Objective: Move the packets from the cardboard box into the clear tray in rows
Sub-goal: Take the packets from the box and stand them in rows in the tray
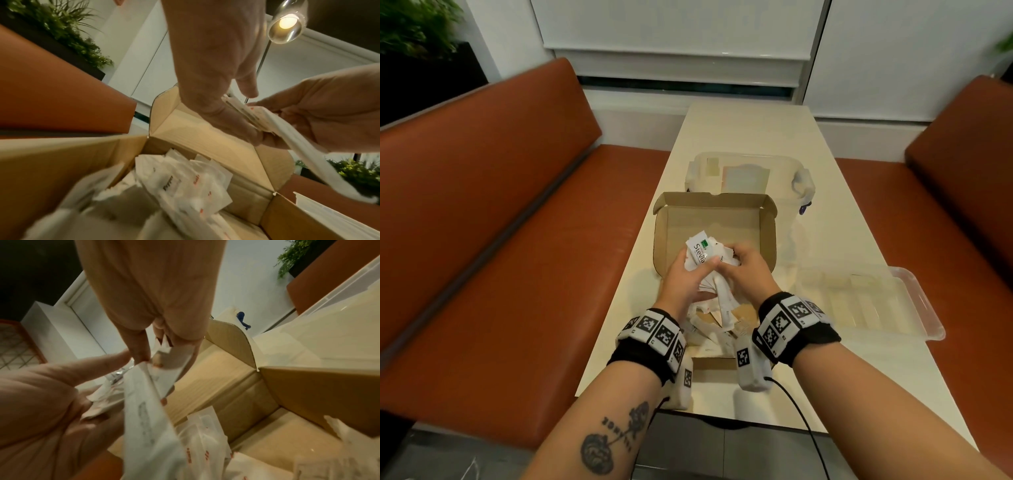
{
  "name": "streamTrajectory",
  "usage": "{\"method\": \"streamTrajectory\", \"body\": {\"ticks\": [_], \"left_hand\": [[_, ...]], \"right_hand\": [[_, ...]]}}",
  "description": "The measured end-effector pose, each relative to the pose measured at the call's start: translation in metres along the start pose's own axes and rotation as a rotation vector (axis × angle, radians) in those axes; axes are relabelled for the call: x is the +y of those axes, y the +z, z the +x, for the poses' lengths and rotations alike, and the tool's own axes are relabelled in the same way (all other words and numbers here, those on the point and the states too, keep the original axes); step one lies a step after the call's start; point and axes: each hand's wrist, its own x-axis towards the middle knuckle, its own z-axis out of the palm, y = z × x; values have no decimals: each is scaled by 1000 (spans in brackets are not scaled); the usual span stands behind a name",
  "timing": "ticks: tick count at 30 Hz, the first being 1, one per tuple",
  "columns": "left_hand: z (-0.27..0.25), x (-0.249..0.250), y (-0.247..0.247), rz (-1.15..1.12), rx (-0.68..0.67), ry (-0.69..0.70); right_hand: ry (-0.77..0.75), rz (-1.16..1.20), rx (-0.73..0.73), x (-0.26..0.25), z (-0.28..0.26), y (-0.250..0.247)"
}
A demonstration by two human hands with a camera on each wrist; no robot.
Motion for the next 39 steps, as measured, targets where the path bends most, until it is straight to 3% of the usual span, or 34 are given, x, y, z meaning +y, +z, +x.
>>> {"method": "streamTrajectory", "body": {"ticks": [5,11,19,28,32,35,37,39], "left_hand": [[-4,-8,1,-29,-58,-28],[-10,-12,2,-61,-143,-60],[-13,-15,22,-130,37,-1],[-6,-15,37,-39,118,20],[0,-16,34,-30,145,-7],[3,-21,28,-78,176,-41],[6,-25,24,-119,194,-72],[9,-27,22,-130,216,-86]], "right_hand": [[71,-29,4,7,-2,3],[164,126,28,13,-7,5],[187,240,150,9,-11,23],[148,229,262,4,-7,31],[95,47,153,3,-5,28],[80,-312,53,7,0,27],[129,-495,107,12,2,26],[192,-516,163,17,1,24]]}}
